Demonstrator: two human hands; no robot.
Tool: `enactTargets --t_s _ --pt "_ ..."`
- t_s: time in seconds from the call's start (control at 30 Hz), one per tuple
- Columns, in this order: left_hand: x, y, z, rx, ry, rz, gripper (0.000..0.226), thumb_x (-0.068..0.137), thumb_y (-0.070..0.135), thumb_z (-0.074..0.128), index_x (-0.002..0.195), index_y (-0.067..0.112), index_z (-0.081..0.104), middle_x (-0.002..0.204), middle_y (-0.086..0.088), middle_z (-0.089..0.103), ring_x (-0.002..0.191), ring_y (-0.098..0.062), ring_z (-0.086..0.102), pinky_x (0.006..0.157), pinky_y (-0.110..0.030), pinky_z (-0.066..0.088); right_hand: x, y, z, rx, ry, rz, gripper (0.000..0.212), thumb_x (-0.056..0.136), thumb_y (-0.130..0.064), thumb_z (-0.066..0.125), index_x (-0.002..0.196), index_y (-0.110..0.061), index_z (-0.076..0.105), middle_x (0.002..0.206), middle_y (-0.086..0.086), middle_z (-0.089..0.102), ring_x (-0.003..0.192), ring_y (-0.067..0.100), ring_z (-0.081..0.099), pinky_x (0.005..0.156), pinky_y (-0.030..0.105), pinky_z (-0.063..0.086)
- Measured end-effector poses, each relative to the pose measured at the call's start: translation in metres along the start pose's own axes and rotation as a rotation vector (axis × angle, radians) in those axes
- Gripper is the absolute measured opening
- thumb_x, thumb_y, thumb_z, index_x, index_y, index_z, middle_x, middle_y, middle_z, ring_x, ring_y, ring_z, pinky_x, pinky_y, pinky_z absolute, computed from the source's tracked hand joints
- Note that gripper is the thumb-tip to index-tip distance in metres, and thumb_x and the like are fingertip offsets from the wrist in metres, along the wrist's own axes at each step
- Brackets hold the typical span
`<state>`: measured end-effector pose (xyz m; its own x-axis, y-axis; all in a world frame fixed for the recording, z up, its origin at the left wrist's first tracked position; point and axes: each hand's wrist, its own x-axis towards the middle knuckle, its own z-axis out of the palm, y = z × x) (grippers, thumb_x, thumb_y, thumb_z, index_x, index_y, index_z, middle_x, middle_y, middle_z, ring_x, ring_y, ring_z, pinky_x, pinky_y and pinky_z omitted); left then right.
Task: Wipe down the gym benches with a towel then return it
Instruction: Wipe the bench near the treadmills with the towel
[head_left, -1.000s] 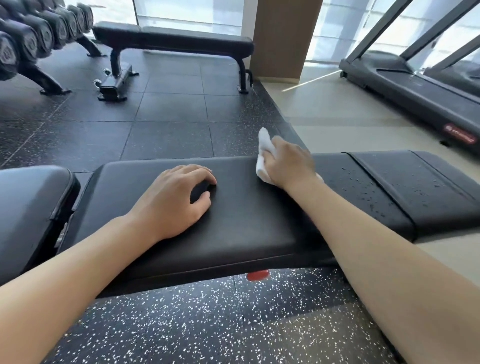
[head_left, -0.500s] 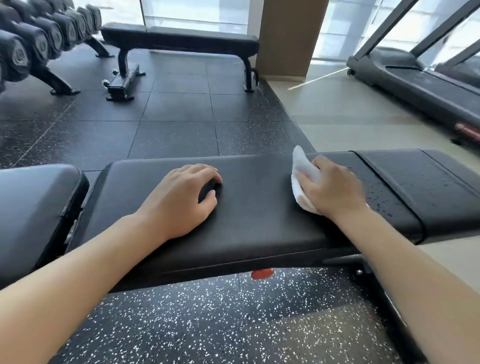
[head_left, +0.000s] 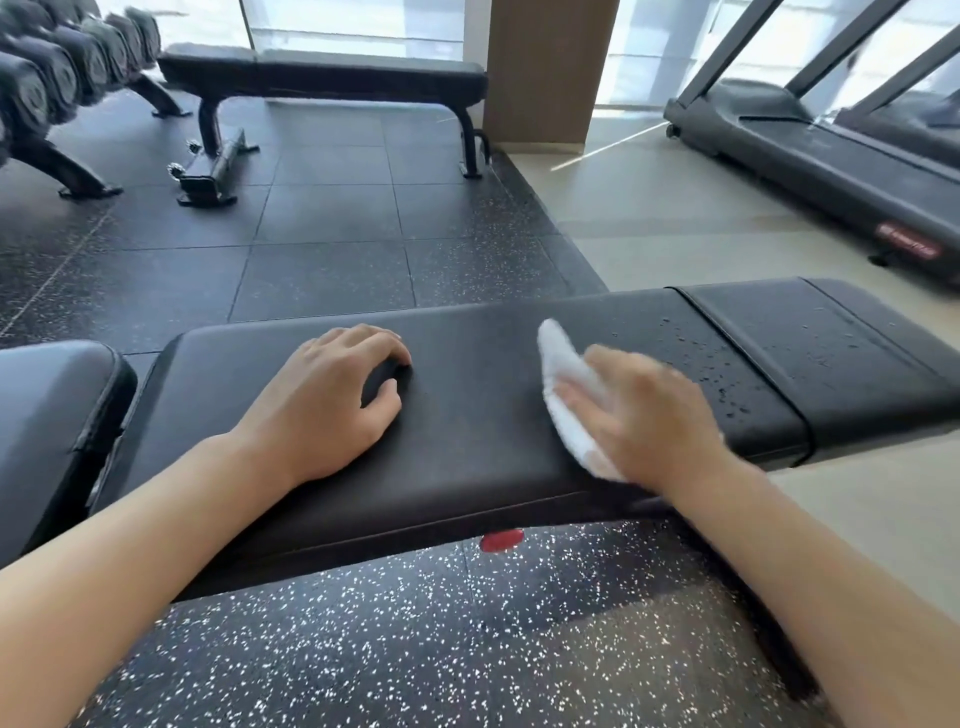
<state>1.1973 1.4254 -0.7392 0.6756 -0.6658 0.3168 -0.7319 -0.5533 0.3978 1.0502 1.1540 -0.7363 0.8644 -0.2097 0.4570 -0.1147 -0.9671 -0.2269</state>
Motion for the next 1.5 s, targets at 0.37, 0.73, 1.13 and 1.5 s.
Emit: enactTargets --t_s 0.37,0.73,1.13,1.5 --pt "0.008 0.004 0.0 0.027 0.013 0.003 0.022 0.088 0.02 0.058 0.109 0.022 0.065 0.117 0.006 0.065 0.113 -0.023 0.057 0.104 -0.038 0.043 0.002 -0.094 0.035 0.052 -0.003 -0.105 0.031 0.093 -0.052 0.062 0.081 -0.025 0.05 0.078 -0.004 0.061 0.079 0.026 0.059 0.06 0.035 0.038" --pt "0.007 0.023 0.018 -0.009 -0.032 0.126 0.023 0.092 0.016 0.064 0.114 0.023 0.067 0.126 0.012 0.063 0.12 -0.019 0.054 0.111 -0.039 0.041 0.01 0.042 -0.003 -0.037 0.012 0.172 0.046 0.095 -0.056 0.059 0.071 -0.021 0.041 0.065 -0.005 0.051 0.076 0.034 0.06 0.064 0.036 0.034" --pt "0.054 0.061 0.037 -0.046 -0.172 0.128 0.031 0.095 0.016 0.053 0.122 0.022 0.067 0.135 0.009 0.06 0.129 -0.023 0.048 0.112 -0.043 0.038 -0.015 -0.047 0.021 0.141 0.11 -0.092 0.021 0.093 -0.046 0.061 0.088 -0.029 0.051 0.068 -0.01 0.051 0.069 0.021 0.052 0.056 0.034 0.045" --pt "0.059 0.086 0.065 -0.036 -0.095 0.174 0.024 0.095 0.027 0.058 0.118 0.032 0.063 0.131 0.015 0.058 0.124 -0.018 0.05 0.112 -0.044 0.038 -0.033 0.042 -0.01 -0.091 0.264 0.144 0.034 0.087 -0.044 0.066 0.07 -0.028 0.042 0.062 -0.007 0.044 0.063 0.028 0.055 0.055 0.031 0.036"
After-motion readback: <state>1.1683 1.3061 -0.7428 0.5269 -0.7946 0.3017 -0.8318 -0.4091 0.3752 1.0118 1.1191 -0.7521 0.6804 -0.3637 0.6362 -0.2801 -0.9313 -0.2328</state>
